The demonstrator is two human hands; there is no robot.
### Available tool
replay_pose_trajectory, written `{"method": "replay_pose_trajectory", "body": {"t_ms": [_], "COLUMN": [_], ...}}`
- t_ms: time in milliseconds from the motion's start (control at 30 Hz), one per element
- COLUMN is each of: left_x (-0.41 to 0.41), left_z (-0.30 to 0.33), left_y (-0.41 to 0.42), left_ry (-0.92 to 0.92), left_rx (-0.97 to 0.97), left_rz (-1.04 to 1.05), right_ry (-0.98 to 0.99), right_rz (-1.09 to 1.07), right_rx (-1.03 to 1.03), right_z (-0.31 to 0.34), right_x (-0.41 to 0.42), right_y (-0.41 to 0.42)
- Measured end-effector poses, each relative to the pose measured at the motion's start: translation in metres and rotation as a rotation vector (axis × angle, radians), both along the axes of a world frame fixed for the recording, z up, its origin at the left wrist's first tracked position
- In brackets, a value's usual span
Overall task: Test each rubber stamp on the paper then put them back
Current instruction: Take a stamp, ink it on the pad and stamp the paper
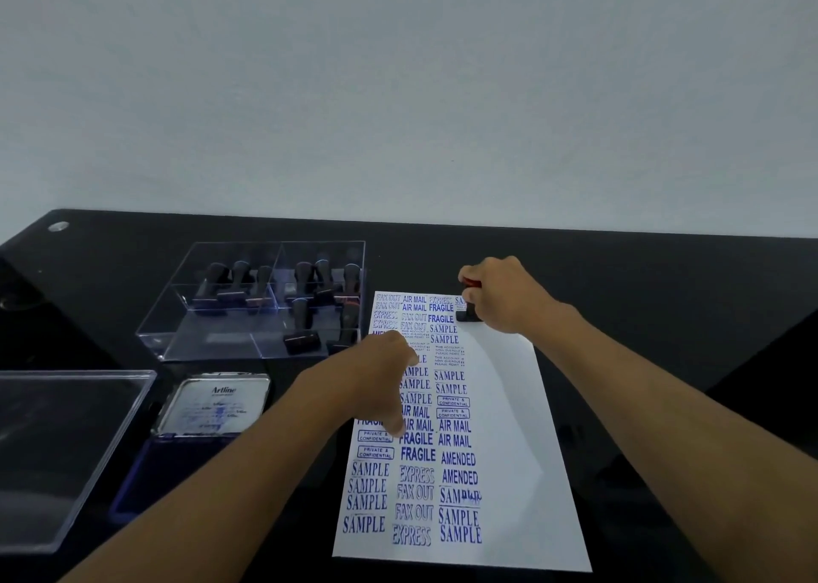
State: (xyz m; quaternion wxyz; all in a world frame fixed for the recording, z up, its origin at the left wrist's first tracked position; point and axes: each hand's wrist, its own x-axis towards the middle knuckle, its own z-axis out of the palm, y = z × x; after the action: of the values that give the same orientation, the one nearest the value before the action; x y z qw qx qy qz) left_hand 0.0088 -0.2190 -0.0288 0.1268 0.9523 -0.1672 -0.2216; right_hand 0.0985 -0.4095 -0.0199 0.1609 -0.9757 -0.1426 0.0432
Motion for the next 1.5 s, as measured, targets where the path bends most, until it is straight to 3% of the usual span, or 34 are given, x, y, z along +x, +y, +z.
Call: {"method": "replay_pose_trajectory", "body": {"t_ms": [233,500,600,667,833,1233,1500], "left_x": [0.001,0.003,0.007,0.009,0.001,-0.025,-0.033], "left_z": [-0.002,-0.001,-0.001,-0.002,-0.002,0.002,0.005], "left_y": [-0.001,0.002,0.003,0.002,-0.014,-0.132,-0.163], "left_ry": [-0.006,0.027,0.045,0.025,-0.103,-0.122,-0.132], "left_rx": [0.029,-0.025,-0.064,-0.091,-0.144,-0.193,-0.17], "left_rz": [-0.013,0.038,0.085,0.12,0.139,-0.055,-0.145], "right_ry": [-0.054,0.039,-0.069,-0.125,-0.045,0.141,0.11], "right_rz": [-0.018,-0.023,-0.089,-0.139,-0.235,-0.474,-0.57], "right_rx": [0.065,0.085,0.151,0.185,0.244,0.092,0.157], "right_z": [-0.013,0.004,0.008,0.014,0.026,0.007,-0.003], "right_x": [-0.029,-0.007,-0.008,-0.013,-0.038,-0.108,-0.12], "right_y": [-0.001,-0.004,-0.012,-0.02,-0.056,-0.185,-0.197]}}
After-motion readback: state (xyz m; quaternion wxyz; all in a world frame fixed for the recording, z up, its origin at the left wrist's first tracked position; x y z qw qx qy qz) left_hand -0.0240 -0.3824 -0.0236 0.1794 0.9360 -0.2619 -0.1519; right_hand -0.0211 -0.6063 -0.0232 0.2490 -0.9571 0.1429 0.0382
